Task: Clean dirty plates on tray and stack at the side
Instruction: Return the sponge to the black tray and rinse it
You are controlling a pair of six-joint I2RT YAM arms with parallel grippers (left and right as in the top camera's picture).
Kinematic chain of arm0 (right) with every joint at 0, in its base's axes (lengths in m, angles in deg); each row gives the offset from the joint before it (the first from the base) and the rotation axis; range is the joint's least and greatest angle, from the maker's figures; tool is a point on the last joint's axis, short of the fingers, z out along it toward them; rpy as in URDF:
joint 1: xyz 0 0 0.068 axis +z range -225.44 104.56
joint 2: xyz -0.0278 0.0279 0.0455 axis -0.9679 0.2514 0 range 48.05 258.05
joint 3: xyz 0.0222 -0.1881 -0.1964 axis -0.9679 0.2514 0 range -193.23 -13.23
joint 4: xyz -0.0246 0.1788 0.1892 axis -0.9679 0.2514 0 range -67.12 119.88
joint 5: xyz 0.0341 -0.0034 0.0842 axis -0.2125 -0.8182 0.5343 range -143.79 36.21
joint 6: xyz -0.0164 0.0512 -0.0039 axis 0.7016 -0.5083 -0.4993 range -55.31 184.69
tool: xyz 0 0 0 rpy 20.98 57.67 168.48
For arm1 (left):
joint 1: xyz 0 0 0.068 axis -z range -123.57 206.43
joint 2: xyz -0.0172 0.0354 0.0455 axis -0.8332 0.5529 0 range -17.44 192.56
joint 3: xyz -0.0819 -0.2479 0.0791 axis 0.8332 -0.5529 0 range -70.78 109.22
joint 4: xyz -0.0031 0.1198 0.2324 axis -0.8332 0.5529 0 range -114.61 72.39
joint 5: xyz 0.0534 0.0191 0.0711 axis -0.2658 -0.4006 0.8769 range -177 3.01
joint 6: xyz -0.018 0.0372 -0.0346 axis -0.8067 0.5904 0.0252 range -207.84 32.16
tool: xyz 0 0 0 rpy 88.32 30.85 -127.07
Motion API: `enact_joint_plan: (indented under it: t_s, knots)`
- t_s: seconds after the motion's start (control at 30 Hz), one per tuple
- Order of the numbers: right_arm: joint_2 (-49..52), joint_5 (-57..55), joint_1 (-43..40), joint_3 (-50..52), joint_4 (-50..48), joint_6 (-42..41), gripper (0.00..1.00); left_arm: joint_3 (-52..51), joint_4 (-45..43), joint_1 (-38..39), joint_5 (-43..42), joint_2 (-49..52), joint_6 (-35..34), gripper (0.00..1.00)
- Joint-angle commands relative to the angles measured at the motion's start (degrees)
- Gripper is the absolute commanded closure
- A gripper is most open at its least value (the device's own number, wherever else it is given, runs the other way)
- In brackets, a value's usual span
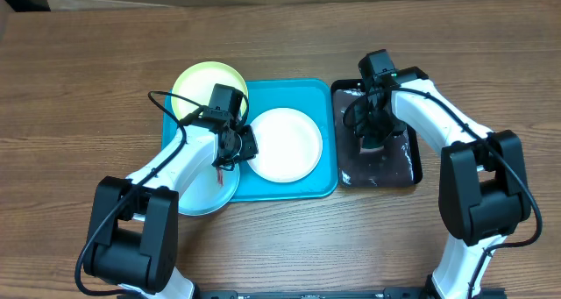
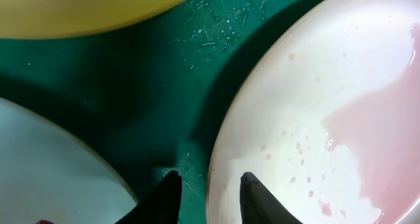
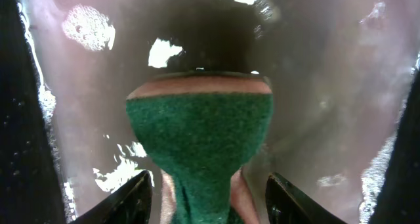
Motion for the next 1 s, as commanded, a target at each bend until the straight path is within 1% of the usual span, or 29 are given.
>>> enact_joint_plan:
  t_s: [0.0,0.1,0.17,0.33,0.47,0.5,0.53,0.57,0.6,0.63,0.7,0.73,0.77,0.93,0.97]
  knots:
    - [-1.64,0.74,-0.79,-0.59,0.00,-1.73,0.38,1.05,-0.04,0.13,-0.20,0.50,-0.39,0.67]
    - [-1.42,2.67,-0.79,0.44,-0.28,-1.70,0.29,1.05,-0.04,0.13,-0.20,0.50,-0.42,0.67]
    - [-0.98,3.34,-0.76,0.94,-0.59,-1.70,0.26,1.05,-0.04,0.13,-0.20,0.50,-0.39,0.67]
    - [0.02,3.34,-0.74,2.78,-2.12,-1.73,0.27,1.05,-0.02,0.13,-0.20,0.50,-0.39,0.67]
    - [0.04,3.32,-0.74,5.66,-5.84,-1.73,0.26,1.05,0.02,0.15,-0.22,0.50,-0.39,0.67]
    - [0.04,3.34,-0.74,6.25,-6.82,-1.70,0.43,1.05,0.04,0.15,-0.22,0.50,-0.39,0.67]
    - [0.04,3.34,-0.74,6.34,-7.02,-1.70,0.85,1.05,0.02,0.15,-0.22,0.50,-0.39,0.67]
    - [0.04,3.37,-0.74,6.32,-7.15,-1.73,0.96,1.05,0.02,0.15,-0.22,0.50,-0.39,0.67]
    - [0.02,3.34,-0.74,6.29,-7.15,-1.70,0.96,1.05,0.02,0.15,-0.22,0.50,-0.39,0.67]
    - [0.00,3.34,-0.74,6.23,-6.97,-1.70,0.96,1.05,0.02,0.15,-0.22,0.50,-0.39,0.66]
    - [-0.02,3.34,-0.81,5.60,-5.46,-1.70,0.35,1.05,0.09,0.15,-0.22,0.50,-0.39,0.67]
    - [-0.02,3.34,-0.85,5.01,-4.26,-1.70,0.19,1.05,0.20,0.15,-0.22,0.50,-0.39,0.67]
    - [-0.04,3.34,-0.85,4.22,-2.71,-1.70,0.16,1.05,0.22,0.15,-0.22,0.50,-0.39,0.66]
    - [-0.02,3.34,-0.85,2.40,3.91,-1.70,0.17,1.05,0.28,0.15,-0.22,0.50,-0.39,0.66]
    - [-0.02,3.32,-0.85,3.06,4.31,-1.66,0.32,1.05,0.46,0.15,-0.20,0.50,-0.39,0.66]
